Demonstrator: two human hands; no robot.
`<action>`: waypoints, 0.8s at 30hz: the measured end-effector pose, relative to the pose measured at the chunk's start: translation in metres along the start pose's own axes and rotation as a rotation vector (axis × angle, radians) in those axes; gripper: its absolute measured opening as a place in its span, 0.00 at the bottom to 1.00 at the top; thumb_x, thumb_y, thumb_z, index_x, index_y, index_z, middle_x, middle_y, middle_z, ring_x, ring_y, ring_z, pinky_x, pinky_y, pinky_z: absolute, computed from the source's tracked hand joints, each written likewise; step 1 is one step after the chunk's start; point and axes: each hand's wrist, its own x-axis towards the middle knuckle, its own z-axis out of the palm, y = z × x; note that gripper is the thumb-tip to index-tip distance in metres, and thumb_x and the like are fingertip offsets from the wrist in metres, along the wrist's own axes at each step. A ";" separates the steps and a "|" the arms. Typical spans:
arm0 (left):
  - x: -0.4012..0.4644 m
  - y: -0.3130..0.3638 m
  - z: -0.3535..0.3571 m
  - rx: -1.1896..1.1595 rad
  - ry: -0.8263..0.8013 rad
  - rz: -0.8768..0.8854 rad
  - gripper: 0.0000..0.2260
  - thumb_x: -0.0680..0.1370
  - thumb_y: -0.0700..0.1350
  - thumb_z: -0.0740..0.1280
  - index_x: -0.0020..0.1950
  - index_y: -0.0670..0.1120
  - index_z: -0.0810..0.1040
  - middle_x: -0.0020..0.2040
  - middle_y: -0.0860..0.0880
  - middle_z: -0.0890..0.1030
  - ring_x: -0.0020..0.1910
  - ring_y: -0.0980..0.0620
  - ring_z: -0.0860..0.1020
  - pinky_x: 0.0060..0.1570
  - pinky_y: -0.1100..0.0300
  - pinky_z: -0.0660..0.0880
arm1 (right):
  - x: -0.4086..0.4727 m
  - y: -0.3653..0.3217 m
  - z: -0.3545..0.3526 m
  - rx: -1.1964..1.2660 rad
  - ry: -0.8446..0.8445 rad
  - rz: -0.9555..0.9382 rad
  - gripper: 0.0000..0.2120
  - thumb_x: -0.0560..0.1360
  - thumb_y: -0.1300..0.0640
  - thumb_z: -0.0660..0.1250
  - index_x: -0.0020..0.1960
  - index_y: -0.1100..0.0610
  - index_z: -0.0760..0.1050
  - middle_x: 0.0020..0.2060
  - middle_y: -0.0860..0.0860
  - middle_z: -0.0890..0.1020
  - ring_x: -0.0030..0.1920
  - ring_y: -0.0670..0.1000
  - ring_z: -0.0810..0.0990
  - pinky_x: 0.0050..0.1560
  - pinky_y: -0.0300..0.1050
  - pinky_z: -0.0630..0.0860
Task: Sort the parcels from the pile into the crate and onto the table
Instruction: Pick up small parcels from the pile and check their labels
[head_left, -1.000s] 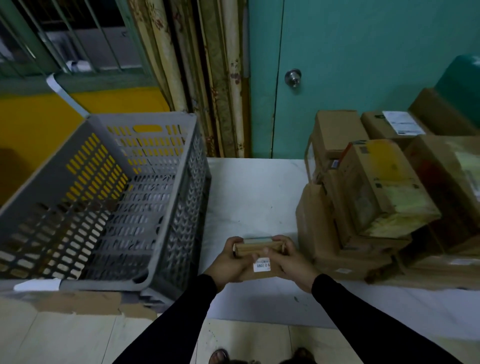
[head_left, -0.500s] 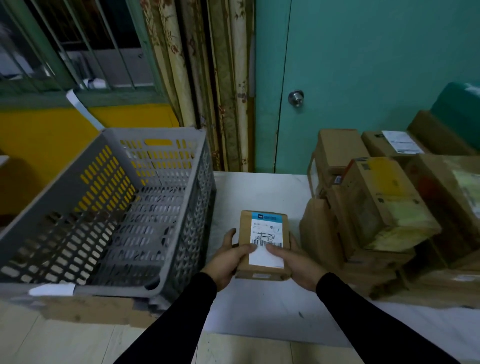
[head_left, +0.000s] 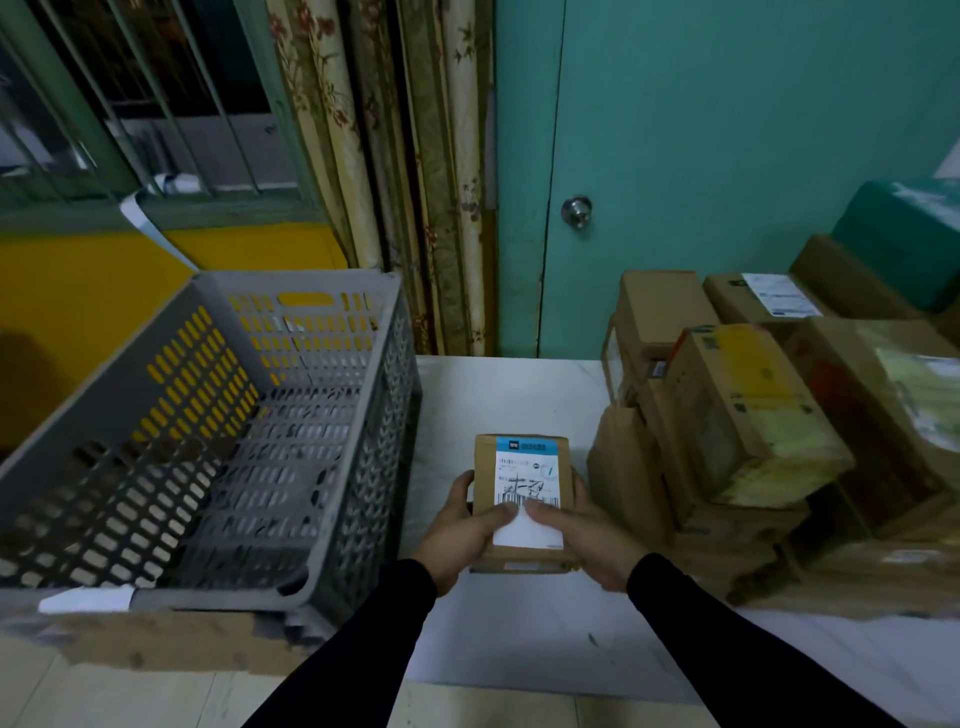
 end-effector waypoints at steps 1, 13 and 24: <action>0.000 0.000 0.001 -0.004 -0.006 0.001 0.30 0.78 0.42 0.73 0.75 0.54 0.63 0.60 0.51 0.83 0.56 0.48 0.84 0.60 0.48 0.80 | 0.001 0.002 -0.001 0.005 0.002 -0.003 0.30 0.77 0.56 0.73 0.75 0.45 0.65 0.61 0.46 0.83 0.58 0.51 0.83 0.51 0.47 0.84; 0.005 0.005 0.003 0.021 0.007 -0.039 0.27 0.76 0.64 0.69 0.70 0.52 0.72 0.54 0.49 0.87 0.51 0.48 0.86 0.57 0.46 0.81 | -0.006 -0.010 -0.003 0.065 -0.068 0.067 0.21 0.79 0.43 0.67 0.68 0.51 0.73 0.54 0.54 0.87 0.53 0.57 0.87 0.57 0.54 0.82; 0.005 0.007 0.004 0.092 0.182 0.018 0.23 0.76 0.62 0.70 0.63 0.49 0.74 0.50 0.51 0.87 0.48 0.51 0.86 0.55 0.48 0.82 | -0.007 -0.011 0.005 0.002 0.010 -0.016 0.13 0.81 0.44 0.65 0.63 0.48 0.75 0.46 0.52 0.88 0.43 0.52 0.88 0.38 0.44 0.82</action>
